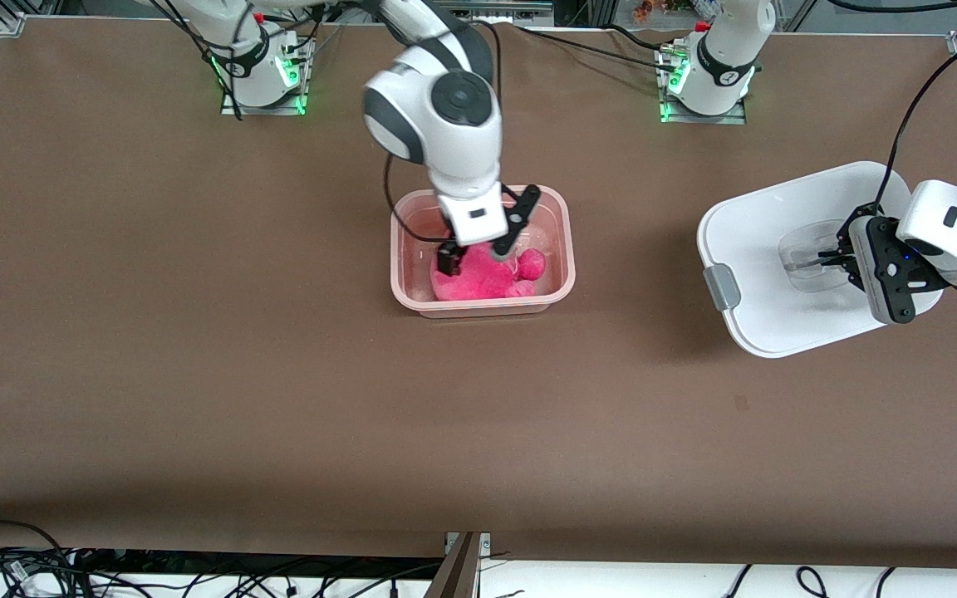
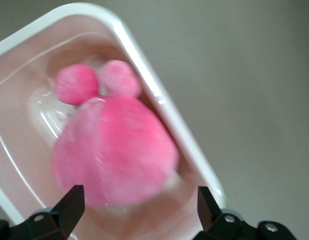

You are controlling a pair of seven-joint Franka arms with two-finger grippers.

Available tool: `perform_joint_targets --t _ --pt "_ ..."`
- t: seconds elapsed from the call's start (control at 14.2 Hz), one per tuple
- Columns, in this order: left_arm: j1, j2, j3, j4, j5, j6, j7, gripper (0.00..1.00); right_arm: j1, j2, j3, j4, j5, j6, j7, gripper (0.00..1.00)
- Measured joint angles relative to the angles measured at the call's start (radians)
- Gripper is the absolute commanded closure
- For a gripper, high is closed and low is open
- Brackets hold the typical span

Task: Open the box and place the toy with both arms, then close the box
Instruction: 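Lower the toy into the box and open the right gripper, then carry the lid over the box with the left gripper while the right gripper withdraws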

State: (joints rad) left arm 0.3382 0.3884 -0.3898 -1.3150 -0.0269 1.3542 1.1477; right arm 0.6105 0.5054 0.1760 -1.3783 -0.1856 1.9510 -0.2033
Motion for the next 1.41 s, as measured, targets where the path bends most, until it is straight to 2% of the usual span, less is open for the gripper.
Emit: perform_joint_targets --t 0.21,0.49,0.7,0.91,1.13,1.41 --pt "0.000 0.000 0.000 0.000 0.000 0.000 0.000 1.00 -0.134 -0.123 -0.018 0.001 0.021 -0.062 -0.006 0.00" --pt "-0.005 0.000 -0.021 0.000 0.000 -0.001 0.000 1.00 -0.281 -0.295 -0.054 -0.019 0.082 -0.237 0.018 0.00" --pt "-0.041 0.000 -0.048 0.000 -0.001 -0.001 0.000 1.00 -0.332 -0.432 -0.151 -0.096 0.183 -0.332 0.114 0.00" --pt "-0.156 0.006 -0.057 0.000 -0.038 0.025 -0.056 1.00 -0.376 -0.508 -0.213 -0.161 0.217 -0.386 0.156 0.00" --pt "-0.306 0.037 -0.061 -0.004 -0.067 0.135 -0.160 1.00 -0.425 -0.528 -0.224 -0.198 0.235 -0.402 0.168 0.00" --pt "-0.510 0.124 -0.063 -0.016 -0.069 0.322 -0.343 1.00 -0.430 -0.529 -0.250 -0.212 0.249 -0.405 0.216 0.00"
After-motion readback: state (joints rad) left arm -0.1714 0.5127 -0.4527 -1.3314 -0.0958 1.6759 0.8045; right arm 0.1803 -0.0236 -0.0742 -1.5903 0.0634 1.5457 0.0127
